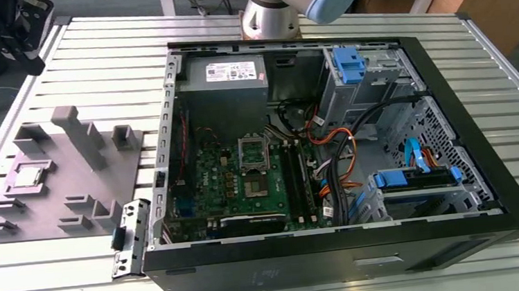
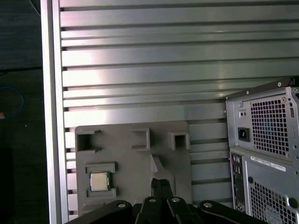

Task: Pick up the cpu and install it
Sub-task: 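Reach for the cpu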

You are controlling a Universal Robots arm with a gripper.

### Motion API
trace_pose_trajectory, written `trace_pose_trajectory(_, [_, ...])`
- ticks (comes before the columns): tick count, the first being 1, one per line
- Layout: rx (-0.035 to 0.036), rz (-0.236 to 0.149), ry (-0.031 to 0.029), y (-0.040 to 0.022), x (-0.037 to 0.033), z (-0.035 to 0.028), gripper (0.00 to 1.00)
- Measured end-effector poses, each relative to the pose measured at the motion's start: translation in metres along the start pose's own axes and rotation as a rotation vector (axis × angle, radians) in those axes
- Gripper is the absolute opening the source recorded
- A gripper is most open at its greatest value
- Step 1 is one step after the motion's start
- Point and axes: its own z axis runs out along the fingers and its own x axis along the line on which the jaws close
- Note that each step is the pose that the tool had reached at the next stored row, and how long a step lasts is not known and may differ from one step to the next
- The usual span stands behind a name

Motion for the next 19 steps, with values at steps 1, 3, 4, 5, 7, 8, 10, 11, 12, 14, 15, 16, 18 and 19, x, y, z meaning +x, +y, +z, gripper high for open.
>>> trace_pose_trajectory(1, [0.0000,0.000,0.0000,-0.0002,0.0020,0.0004,0.11])
trace_pose_trajectory(3, [0.0000,0.000,0.0000,-0.0005,0.0060,0.0011,0.11])
trace_pose_trajectory(4, [-0.0001,0.000,-0.0001,-0.0007,0.0081,0.0015,0.11])
trace_pose_trajectory(5, [0.0000,0.000,0.0000,-0.0008,0.0098,0.0017,0.11])
trace_pose_trajectory(7, [0.0000,0.000,0.0001,-0.0011,0.0135,0.0020,0.11])
trace_pose_trajectory(8, [0.0000,0.000,0.0000,-0.0012,0.0151,0.0022,0.11])
trace_pose_trajectory(10, [0.0000,0.000,0.0000,-0.0015,0.0181,0.0024,0.11])
trace_pose_trajectory(11, [0.0001,0.000,0.0001,-0.0016,0.0198,0.0026,0.11])
trace_pose_trajectory(12, [0.0000,0.000,0.0000,-0.0018,0.0216,0.0027,0.11])
trace_pose_trajectory(14, [0.0000,0.000,-0.0001,-0.0020,0.0247,0.0029,0.11])
trace_pose_trajectory(15, [0.0000,0.000,0.0000,-0.0021,0.0262,0.0030,0.11])
trace_pose_trajectory(16, [0.0001,0.000,0.0000,-0.0022,0.0277,0.0030,0.11])
trace_pose_trajectory(18, [0.0001,0.000,0.0001,-0.0024,0.0305,0.0032,0.11])
trace_pose_trajectory(19, [0.0000,0.000,0.0000,-0.0025,0.0316,0.0033,0.11])
